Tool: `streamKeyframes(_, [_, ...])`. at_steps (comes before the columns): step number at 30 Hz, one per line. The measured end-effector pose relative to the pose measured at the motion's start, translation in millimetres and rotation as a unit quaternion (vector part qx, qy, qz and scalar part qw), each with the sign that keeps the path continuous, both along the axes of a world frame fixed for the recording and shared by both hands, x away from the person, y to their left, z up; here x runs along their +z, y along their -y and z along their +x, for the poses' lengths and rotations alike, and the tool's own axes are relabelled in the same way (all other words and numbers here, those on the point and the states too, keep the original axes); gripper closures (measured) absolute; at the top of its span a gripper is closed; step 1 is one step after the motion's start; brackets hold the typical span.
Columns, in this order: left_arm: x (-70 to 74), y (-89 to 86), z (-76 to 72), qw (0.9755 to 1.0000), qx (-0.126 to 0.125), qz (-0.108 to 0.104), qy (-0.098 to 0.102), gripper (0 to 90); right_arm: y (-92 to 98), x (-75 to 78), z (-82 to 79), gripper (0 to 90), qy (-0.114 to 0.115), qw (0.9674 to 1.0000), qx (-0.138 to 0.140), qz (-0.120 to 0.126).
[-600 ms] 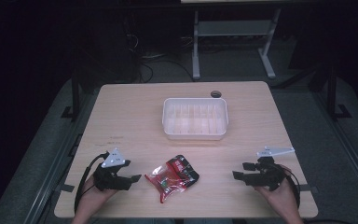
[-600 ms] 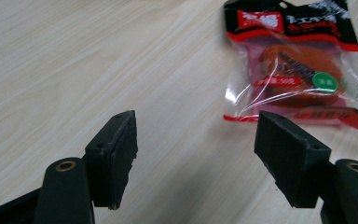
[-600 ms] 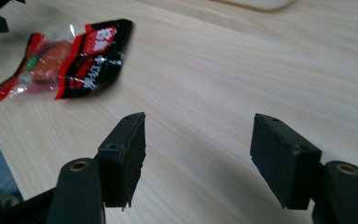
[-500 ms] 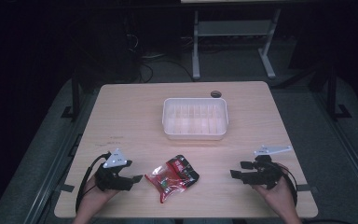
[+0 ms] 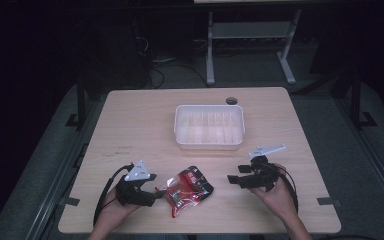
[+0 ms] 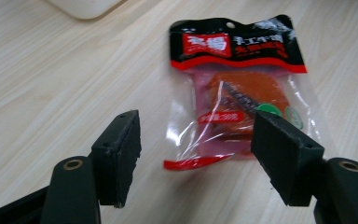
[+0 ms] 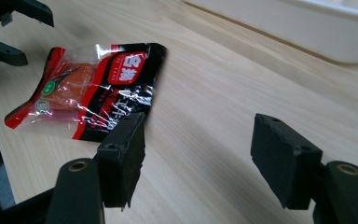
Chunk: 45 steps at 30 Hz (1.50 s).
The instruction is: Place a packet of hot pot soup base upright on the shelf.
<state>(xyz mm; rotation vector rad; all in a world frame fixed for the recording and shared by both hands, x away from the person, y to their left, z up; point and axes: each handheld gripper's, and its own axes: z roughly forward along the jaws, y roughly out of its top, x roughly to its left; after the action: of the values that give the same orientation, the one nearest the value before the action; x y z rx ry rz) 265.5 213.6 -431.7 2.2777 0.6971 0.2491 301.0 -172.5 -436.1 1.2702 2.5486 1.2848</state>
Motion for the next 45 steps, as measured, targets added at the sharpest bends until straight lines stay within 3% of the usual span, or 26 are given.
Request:
streamKeyframes(8, [2.0,13.2,-1.8,0.9997,-0.021,-0.006,-0.007,40.2,-23.3,4.0,12.1,34.9,0.000,0.9997,0.022,-0.007])
streamKeyframes(15, [0.1,24.2,-2.4,0.9994,-0.030,0.006,-0.014,42.1,-39.1,-1.4,22.1,35.8,-0.015,0.9992,0.036,-0.007])
streamKeyframes(20, [-3.3,29.7,-4.3,0.9985,-0.030,0.031,-0.033,37.0,-52.8,-8.3,25.0,36.1,-0.027,0.9984,0.050,-0.009])
streamKeyframes(27, [-8.0,32.4,-5.0,0.9973,-0.034,0.037,-0.054,30.1,-68.2,-11.6,25.3,36.5,-0.038,0.9976,0.058,-0.005])
streamKeyframes(37, [-11.8,36.1,-8.7,0.9964,-0.036,0.059,-0.049,26.1,-80.7,-19.6,21.9,38.5,-0.052,0.9962,0.069,-0.016])
streamKeyframes(45, [-12.8,35.9,-11.6,0.9961,-0.039,0.067,-0.044,26.5,-83.8,-25.8,23.0,42.2,-0.085,0.9941,0.068,-0.002])
